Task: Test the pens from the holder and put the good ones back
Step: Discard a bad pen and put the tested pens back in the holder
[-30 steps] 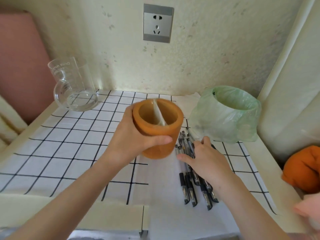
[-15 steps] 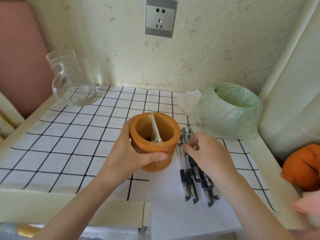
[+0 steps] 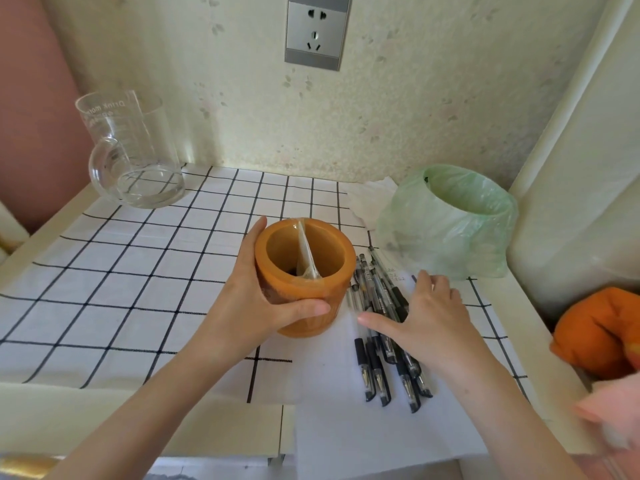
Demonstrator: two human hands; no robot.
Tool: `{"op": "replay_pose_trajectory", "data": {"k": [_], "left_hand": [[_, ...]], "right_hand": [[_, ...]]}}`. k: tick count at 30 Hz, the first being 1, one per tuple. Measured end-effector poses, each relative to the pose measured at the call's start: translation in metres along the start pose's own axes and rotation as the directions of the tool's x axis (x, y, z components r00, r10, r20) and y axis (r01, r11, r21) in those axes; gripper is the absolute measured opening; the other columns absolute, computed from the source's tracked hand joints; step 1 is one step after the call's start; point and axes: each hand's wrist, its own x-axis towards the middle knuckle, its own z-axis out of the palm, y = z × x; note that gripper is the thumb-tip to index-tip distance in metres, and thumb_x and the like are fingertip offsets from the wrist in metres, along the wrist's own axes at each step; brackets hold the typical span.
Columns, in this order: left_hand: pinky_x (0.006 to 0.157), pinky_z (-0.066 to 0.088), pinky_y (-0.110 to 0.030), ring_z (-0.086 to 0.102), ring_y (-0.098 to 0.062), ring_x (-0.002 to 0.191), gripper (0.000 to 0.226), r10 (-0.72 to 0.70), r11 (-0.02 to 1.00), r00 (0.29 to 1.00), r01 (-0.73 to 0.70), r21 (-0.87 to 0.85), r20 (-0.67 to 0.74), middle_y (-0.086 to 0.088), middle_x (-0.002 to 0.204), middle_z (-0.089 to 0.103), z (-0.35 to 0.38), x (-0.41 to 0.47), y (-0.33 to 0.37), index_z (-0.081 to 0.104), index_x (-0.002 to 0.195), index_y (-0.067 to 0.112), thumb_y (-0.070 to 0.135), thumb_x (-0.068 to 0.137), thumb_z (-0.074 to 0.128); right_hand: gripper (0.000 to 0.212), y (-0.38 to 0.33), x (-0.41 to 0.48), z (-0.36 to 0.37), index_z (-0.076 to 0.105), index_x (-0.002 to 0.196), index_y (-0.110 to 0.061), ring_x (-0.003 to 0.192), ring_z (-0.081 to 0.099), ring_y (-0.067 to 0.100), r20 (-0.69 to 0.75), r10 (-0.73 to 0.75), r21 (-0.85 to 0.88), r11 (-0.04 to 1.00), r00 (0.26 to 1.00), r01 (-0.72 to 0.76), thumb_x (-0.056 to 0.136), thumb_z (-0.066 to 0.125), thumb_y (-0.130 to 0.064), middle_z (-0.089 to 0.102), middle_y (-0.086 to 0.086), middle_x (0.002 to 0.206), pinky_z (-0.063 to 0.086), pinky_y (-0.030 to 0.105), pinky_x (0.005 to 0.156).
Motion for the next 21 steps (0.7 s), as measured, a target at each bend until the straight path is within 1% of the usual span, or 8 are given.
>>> {"op": "replay_pose_trajectory", "data": {"k": [2, 3, 6, 13, 15, 18, 20, 21], "left_hand": [[0.081, 0.037, -0.007, 0.044, 0.014, 0.106, 0.129, 0.003, 1.000, 1.000, -0.003, -0.009, 0.002, 0.031, 0.120, 0.039, 0.000, 0.000, -0.001, 0.004, 0.146, 0.034, 0.039, 0.041, 0.080], [0.080, 0.037, -0.007, 0.043, 0.015, 0.106, 0.129, 0.003, 1.000, 1.000, -0.003, -0.015, 0.003, 0.031, 0.120, 0.039, 0.001, 0.000, -0.001, 0.004, 0.146, 0.034, 0.039, 0.042, 0.080], [0.080, 0.039, -0.007, 0.043, 0.015, 0.107, 0.128, 0.002, 1.000, 1.000, -0.002, -0.023, 0.007, 0.027, 0.124, 0.040, 0.001, 0.000, -0.001, 0.004, 0.146, 0.034, 0.037, 0.043, 0.080], [0.076, 0.041, -0.007, 0.044, 0.012, 0.110, 0.127, 0.003, 1.000, 1.000, -0.003, -0.031, -0.001, 0.022, 0.129, 0.042, 0.002, 0.000, 0.000, 0.005, 0.146, 0.036, 0.036, 0.044, 0.080], [0.075, 0.041, -0.006, 0.045, 0.013, 0.109, 0.127, 0.006, 0.999, 1.000, -0.006, -0.034, -0.008, 0.024, 0.128, 0.042, 0.002, -0.001, 0.000, 0.006, 0.146, 0.036, 0.035, 0.043, 0.080], [0.075, 0.039, -0.006, 0.045, 0.017, 0.105, 0.127, 0.010, 0.999, 1.000, -0.010, -0.039, -0.012, 0.030, 0.123, 0.041, 0.002, -0.001, 0.000, 0.007, 0.145, 0.037, 0.036, 0.043, 0.082], [0.077, 0.038, -0.005, 0.045, 0.021, 0.103, 0.131, 0.012, 0.999, 1.000, -0.013, -0.036, -0.012, 0.033, 0.120, 0.042, 0.001, 0.000, -0.001, 0.008, 0.145, 0.039, 0.044, 0.043, 0.089], [0.076, 0.038, -0.004, 0.044, 0.024, 0.102, 0.132, 0.012, 0.999, 1.000, -0.012, -0.033, -0.011, 0.035, 0.120, 0.042, 0.001, 0.000, -0.002, 0.008, 0.144, 0.040, 0.049, 0.041, 0.088]], "right_hand": [[0.122, -0.004, -0.001, 0.003, 0.010, 0.147, 0.000, 0.135, 0.029, 0.032, 0.067, 0.009, 0.022, 1.000, 0.998, -0.010, 0.067, 0.045, -0.084, 0.025, 0.018, 0.148, 0.031, 0.036, 0.106], [0.123, -0.005, 0.000, 0.004, 0.009, 0.147, 0.002, 0.134, 0.029, 0.032, 0.079, 0.003, -0.006, 1.000, 0.997, -0.003, 0.067, 0.046, -0.084, 0.026, 0.019, 0.148, 0.030, 0.036, 0.107], [0.117, -0.007, 0.001, 0.006, 0.016, 0.144, 0.001, 0.130, 0.029, 0.031, 0.083, -0.010, -0.058, 0.998, 0.997, 0.015, 0.068, 0.049, -0.082, 0.030, 0.017, 0.142, 0.029, 0.035, 0.104], [0.115, -0.007, 0.010, 0.003, 0.016, 0.145, -0.006, 0.135, 0.018, 0.032, 0.163, 0.027, 0.012, 0.999, 0.986, -0.029, 0.065, 0.059, -0.078, 0.019, 0.015, 0.145, 0.024, 0.042, 0.109], [0.115, -0.006, 0.012, 0.003, 0.016, 0.144, -0.008, 0.134, 0.017, 0.032, 0.179, 0.039, 0.043, 0.998, 0.983, -0.048, 0.064, 0.063, -0.075, 0.018, 0.014, 0.144, 0.024, 0.042, 0.109], [0.097, -0.006, 0.012, 0.002, 0.023, 0.137, -0.009, 0.127, 0.023, 0.029, 0.182, 0.025, 0.096, 0.994, 0.983, -0.043, 0.069, 0.066, -0.062, 0.023, 0.011, 0.134, 0.029, 0.036, 0.101], [0.086, -0.008, 0.012, 0.003, 0.027, 0.133, -0.009, 0.121, 0.027, 0.027, 0.186, 0.012, 0.113, 0.993, 0.982, -0.034, 0.071, 0.065, -0.055, 0.026, 0.010, 0.127, 0.032, 0.035, 0.096], [0.084, -0.009, 0.012, 0.004, 0.028, 0.132, -0.009, 0.120, 0.028, 0.027, 0.187, 0.005, 0.116, 0.993, 0.982, -0.028, 0.072, 0.065, -0.053, 0.026, 0.009, 0.125, 0.033, 0.034, 0.095]]}}
